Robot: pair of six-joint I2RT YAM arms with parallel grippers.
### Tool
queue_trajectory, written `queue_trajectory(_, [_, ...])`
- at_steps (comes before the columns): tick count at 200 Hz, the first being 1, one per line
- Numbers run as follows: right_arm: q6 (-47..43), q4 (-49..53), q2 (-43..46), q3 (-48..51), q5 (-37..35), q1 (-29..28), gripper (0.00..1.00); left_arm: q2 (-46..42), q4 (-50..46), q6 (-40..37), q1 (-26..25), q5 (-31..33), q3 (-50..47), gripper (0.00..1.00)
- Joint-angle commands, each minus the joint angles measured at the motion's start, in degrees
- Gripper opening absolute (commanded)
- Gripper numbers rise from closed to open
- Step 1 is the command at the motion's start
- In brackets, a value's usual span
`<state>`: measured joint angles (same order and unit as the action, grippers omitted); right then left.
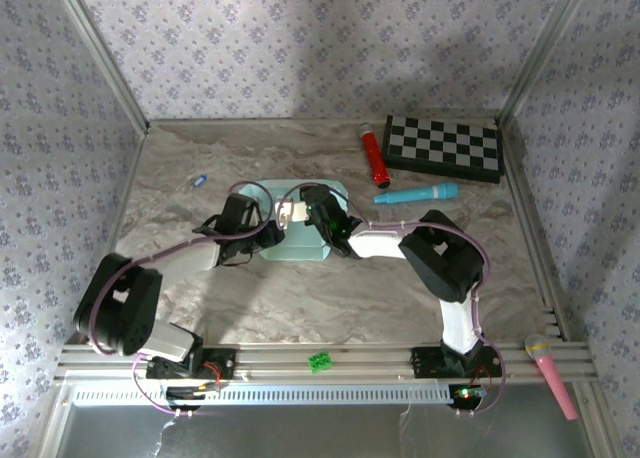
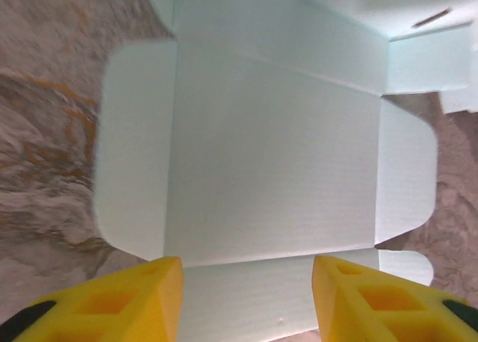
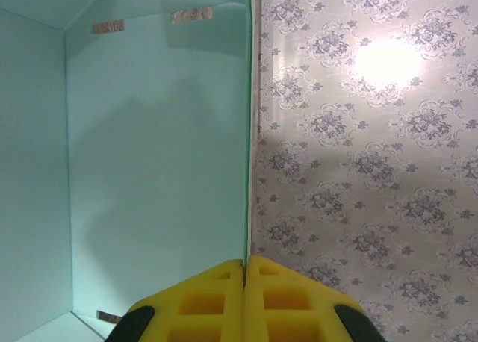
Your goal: Fold the paper box
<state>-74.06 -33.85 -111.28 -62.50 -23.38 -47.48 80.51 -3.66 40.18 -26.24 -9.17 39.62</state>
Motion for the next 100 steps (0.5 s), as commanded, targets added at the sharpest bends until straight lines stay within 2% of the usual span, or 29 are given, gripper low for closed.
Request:
queue_trajectory(1, [-2.3,-0.5,-1.3,-0.1,1.1,0.5,0.0,-5.0,-9.3,-3.8,1.2,5.1,3.7,0.53])
queue_trajectory(18, [-2.7,-1.0,-1.3,-0.2,1.3,0.7,0.0,-7.8,-12.1,-5.1,4.1,6.6,4.7,0.56])
queue_trajectory(49, [-2.9,-0.3,-1.0,-0.3,2.0,0.8,0.0,-8.7,-15.4,-7.5,12.2,7.7,6.9,0.58])
queue_trajectory(100, [-2.4,0.7,-0.9,-1.0,2.8,1.3,0.0,1.0,-15.1,-11.0,21.8,8.7,12.9,0.58])
